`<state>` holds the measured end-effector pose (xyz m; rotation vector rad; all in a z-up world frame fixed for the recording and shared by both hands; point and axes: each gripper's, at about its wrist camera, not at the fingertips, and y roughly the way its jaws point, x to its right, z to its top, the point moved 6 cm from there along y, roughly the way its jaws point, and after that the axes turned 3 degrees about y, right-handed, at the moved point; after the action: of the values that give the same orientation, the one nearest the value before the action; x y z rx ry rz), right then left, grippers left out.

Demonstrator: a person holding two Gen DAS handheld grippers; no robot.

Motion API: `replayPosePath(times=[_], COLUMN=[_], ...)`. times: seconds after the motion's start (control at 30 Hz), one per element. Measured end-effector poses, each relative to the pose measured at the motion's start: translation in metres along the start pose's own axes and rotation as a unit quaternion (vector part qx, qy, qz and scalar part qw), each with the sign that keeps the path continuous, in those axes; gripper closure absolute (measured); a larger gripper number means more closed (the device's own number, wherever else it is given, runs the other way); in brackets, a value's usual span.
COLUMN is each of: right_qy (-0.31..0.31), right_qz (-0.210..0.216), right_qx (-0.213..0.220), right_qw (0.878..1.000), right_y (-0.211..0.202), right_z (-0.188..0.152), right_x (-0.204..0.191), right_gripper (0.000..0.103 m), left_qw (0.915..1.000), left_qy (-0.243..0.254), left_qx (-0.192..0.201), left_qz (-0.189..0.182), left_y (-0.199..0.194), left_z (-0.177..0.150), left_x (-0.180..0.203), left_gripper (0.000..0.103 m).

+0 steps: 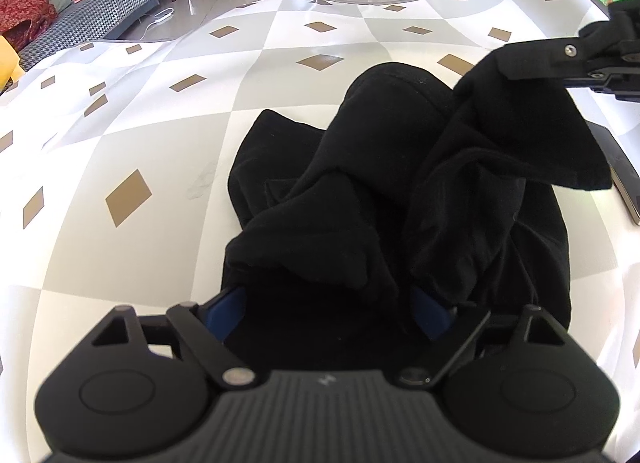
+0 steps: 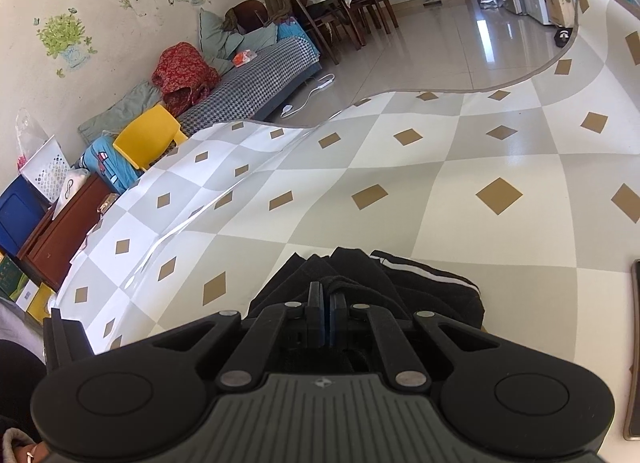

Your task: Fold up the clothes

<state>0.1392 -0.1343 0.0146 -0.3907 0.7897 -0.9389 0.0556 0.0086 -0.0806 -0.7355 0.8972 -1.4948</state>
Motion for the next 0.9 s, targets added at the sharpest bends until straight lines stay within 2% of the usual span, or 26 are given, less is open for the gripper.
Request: replayPosePath(times=[0.3,0.57,0.63,0.8,0.9], right_qy=[0.021,0.041,0.042,0.042,0.042], right_qz=[-0.029,-0.072,-0.072,-0.071,-0.089], right_qx=[0.041,0.02,0.021,0.005,-0.015], right_qw=[0.999,0.996,0.996,0.997,0.995], right_y=[-0.022,-0.021,-0.023,-0.019,-0.014], right_z=[0.017,0.014,0.014,0.01,0.006], right_x=[0.018,0.036,0.037,0.037,0.041], right_gripper=[0.099,0.099,0.099,0.098,0.089], left_qw=[0.9989,0.9956,0.9955,0.9973,0.997], left_qy=[-0.027,-0.05,-0.05,-0.039,-0.02], left_qx=[0.019,0.029,0.031,0.04,0.062], left_qz=[0.034,0.075,0.074,0.047,0.042], left_y=[-0.002,-0.007,-0.007,-0.003,-0.013], left_z=[0.014,0.021,0.024,0.033,0.032], left_x=[-0.017,-0.03,-0.031,-0.033,-0.023], left_gripper=[0.015,0.015,0.015,0.015,0.013])
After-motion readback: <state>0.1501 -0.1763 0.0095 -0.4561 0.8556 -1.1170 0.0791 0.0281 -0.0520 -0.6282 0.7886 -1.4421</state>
